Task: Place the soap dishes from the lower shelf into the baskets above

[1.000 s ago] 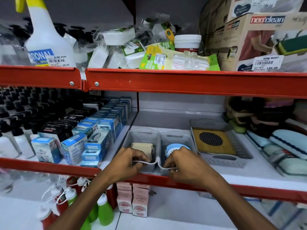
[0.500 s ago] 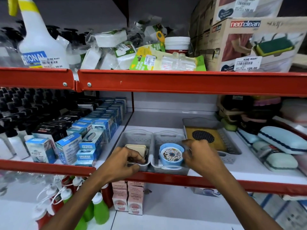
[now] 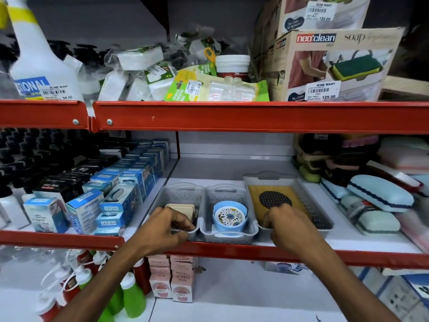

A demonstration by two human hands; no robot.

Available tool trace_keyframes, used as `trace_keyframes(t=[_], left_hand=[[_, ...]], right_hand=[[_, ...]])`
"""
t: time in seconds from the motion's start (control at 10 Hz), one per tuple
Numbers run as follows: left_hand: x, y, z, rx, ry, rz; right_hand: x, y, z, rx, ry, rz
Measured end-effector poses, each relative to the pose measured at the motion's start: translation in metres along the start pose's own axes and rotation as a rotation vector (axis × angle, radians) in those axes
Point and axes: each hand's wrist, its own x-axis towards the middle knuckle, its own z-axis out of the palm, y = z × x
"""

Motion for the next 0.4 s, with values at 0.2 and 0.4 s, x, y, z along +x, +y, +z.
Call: trace_keyframes(t=[0.2, 0.4], left_hand=[[0.001, 0.0, 0.0, 0.028, 0.003, 0.017], [-0.005, 0.022, -0.008, 0.182, 0.175, 0.212]], right_hand=[[-0.01, 0.005, 0.0, 0.05, -0.042, -0.08], [-0.02, 0.005, -0.018, 0.098, 0.095, -0.103]])
